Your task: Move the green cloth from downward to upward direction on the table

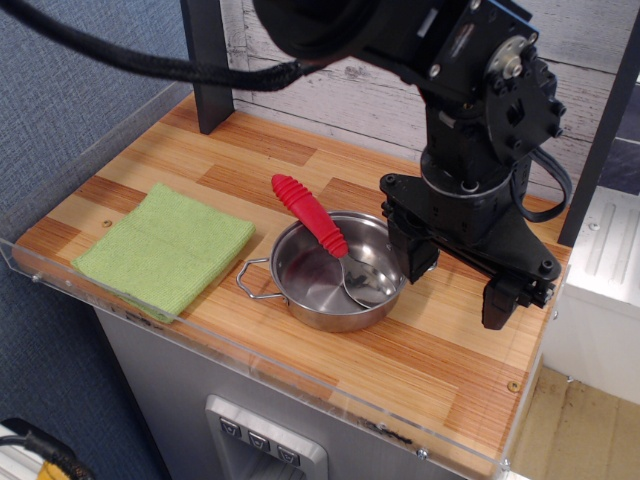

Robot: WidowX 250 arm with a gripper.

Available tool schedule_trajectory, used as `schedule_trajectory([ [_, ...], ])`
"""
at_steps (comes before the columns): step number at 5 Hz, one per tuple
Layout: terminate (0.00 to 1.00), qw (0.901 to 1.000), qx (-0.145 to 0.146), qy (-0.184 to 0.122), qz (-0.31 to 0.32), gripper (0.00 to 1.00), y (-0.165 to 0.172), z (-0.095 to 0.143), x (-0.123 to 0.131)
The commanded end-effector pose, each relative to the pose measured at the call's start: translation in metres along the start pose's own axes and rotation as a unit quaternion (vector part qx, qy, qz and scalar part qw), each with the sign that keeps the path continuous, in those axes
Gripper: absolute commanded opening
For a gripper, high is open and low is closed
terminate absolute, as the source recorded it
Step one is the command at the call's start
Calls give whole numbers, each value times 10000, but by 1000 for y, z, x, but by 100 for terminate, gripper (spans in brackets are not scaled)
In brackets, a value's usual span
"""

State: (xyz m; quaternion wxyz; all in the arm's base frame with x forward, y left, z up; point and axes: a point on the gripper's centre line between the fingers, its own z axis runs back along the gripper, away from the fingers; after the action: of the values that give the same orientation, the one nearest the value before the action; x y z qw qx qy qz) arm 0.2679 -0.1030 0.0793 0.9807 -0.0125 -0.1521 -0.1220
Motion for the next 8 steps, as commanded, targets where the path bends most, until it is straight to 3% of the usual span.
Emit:
schedule_trajectory([
  [1, 0, 10000, 0, 0, 0, 100, 0, 0, 0],
  [2, 0, 9994, 48, 28, 328, 100, 34, 9, -9],
  [3, 0, 9966, 286, 228, 733, 100, 75, 14, -19],
  [6, 0, 9738, 954, 606, 1973, 100, 187, 18, -57],
  [7, 0, 9689, 1077, 702, 2116, 100, 207, 6, -67],
  [8, 0, 9683, 928, 816, 2170, 100, 217, -3, -80],
])
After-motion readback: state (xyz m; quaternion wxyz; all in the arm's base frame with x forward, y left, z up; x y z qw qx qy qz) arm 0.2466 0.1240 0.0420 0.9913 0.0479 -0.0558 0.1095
